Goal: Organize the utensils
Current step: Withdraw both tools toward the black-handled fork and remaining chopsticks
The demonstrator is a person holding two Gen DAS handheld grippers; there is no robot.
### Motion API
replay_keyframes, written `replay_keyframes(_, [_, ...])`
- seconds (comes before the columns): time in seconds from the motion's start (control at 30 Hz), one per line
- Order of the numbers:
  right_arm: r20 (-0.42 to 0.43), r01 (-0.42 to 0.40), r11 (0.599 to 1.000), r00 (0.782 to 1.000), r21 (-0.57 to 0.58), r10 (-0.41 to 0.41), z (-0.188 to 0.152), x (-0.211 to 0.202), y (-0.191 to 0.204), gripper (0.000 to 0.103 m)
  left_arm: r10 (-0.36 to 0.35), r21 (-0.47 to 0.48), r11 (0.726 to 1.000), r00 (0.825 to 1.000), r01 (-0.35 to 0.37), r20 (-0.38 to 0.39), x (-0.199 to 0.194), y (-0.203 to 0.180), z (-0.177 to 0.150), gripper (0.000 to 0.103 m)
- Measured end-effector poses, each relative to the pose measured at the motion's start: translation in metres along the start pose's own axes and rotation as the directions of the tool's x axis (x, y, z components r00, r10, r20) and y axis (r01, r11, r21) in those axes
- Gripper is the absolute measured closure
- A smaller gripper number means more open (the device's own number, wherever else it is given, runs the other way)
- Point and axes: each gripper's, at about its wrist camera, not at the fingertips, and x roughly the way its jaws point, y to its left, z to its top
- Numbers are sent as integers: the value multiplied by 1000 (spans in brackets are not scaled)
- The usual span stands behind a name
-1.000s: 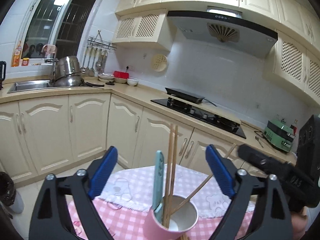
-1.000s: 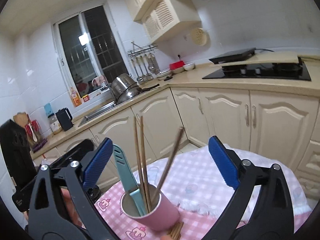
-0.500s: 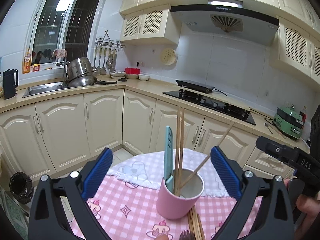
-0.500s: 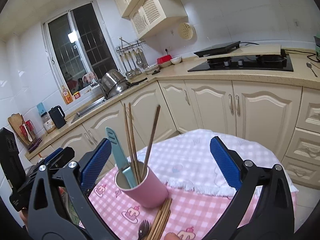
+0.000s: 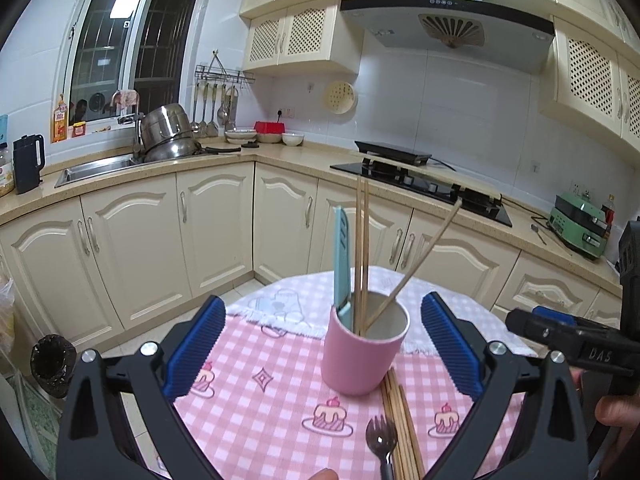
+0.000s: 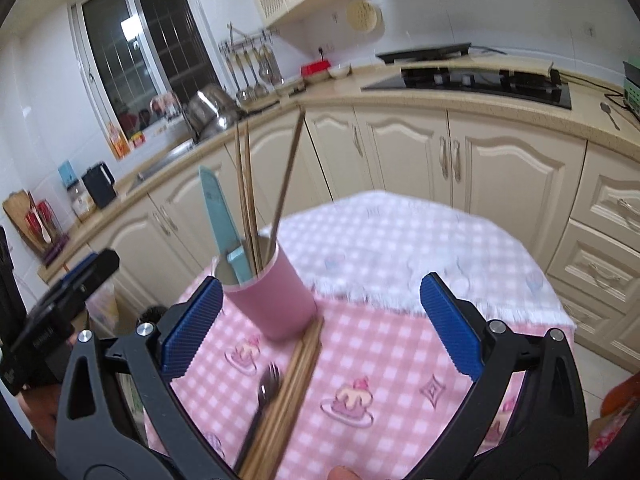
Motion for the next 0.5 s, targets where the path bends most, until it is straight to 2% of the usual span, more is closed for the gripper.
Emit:
replay_keyframes(0.23, [-91, 38, 999, 995, -17, -39, -30, 11, -4, 6, -9, 12, 1000, 999, 9, -49, 1, -3, -21, 7])
replay_keyframes(0.4, [-157, 63, 998, 986, -9, -63, -45, 24, -7, 6, -11, 11, 1000, 997, 12, -76, 2, -5, -32, 7])
replay_keyframes(0.5, [-204, 66, 997, 976, -42, -73, -56, 34, -2, 6, -10, 8, 1000, 996, 11, -90, 5, -5, -36, 7])
